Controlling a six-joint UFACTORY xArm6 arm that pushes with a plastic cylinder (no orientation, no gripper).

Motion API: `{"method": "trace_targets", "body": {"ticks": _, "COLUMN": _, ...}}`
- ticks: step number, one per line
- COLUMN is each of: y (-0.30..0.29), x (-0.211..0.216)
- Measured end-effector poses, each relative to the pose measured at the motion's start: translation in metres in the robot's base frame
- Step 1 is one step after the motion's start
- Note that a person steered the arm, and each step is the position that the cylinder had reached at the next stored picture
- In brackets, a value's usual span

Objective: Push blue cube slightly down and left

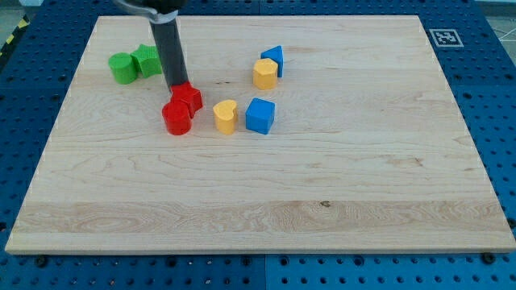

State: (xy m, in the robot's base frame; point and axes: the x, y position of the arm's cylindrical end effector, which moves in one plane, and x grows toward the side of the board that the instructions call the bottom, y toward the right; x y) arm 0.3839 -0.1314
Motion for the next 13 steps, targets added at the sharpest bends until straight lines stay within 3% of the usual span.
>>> {"method": "trace_targets", "body": {"ticks": 3, "y": -0.015, "x": 0.081}}
{"method": "trace_targets", "body": {"ticks": 4, "y": -0.039, "x": 0.079}}
{"method": "trace_targets", "body": {"ticks": 5, "y": -0.078, "x": 0.053}}
{"method": "trace_targets", "body": {"ticks": 6, "y": -0.079, "x": 0.021}}
{"method": "trace_targets", "body": {"ticks": 8, "y": -0.023, "x": -0.017}}
{"method": "trace_targets", "body": {"ticks": 10, "y": 0.061, "x": -0.016}}
{"method": "trace_targets", "body": {"ticks": 13, "y": 0.13, "x": 0.056}}
